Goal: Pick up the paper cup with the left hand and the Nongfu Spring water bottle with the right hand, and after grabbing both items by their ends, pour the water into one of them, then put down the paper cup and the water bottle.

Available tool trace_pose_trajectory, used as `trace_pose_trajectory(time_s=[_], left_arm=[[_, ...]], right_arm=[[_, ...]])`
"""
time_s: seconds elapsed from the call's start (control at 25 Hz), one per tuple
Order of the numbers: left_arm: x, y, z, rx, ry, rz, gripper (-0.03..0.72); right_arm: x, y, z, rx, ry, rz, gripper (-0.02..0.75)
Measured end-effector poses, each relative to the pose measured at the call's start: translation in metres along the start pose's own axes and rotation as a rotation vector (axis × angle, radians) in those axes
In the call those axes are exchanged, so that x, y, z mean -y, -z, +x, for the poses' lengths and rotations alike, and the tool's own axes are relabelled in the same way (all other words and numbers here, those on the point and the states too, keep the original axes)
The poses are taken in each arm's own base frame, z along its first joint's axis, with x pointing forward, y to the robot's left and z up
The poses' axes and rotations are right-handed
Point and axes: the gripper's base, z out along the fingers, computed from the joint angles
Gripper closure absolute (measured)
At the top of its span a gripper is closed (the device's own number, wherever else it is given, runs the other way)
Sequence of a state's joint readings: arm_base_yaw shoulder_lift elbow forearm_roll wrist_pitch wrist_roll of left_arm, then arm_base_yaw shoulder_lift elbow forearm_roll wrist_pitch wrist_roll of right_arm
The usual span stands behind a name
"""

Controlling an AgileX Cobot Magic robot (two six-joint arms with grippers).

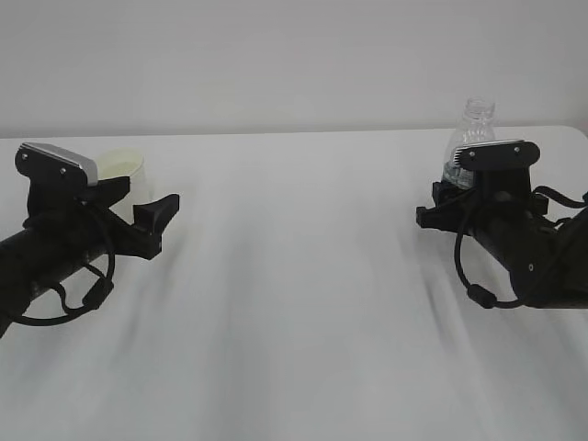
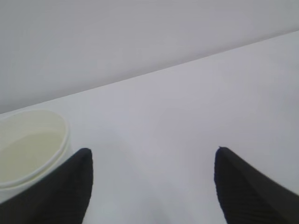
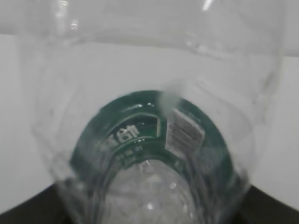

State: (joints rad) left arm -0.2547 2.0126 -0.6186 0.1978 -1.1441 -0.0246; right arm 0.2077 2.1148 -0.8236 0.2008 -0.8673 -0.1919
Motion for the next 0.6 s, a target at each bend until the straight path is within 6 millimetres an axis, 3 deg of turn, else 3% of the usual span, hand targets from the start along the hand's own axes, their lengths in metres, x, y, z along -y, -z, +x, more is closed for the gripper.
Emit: trace_pose_trajectory(time_s=[0.32, 0.6], left_arm=[[0.0, 0.0, 0.0, 0.0, 0.005, 0.005, 0.101], [0.001, 0.0, 0.0, 0.0, 0.014, 0.012, 0.101]], right_arm=[[0.0, 0.0, 0.002, -0.011, 0.008, 0.0, 0.33], [-0.002, -0.006, 0.019, 0.004, 0.027, 0.002, 0.33]])
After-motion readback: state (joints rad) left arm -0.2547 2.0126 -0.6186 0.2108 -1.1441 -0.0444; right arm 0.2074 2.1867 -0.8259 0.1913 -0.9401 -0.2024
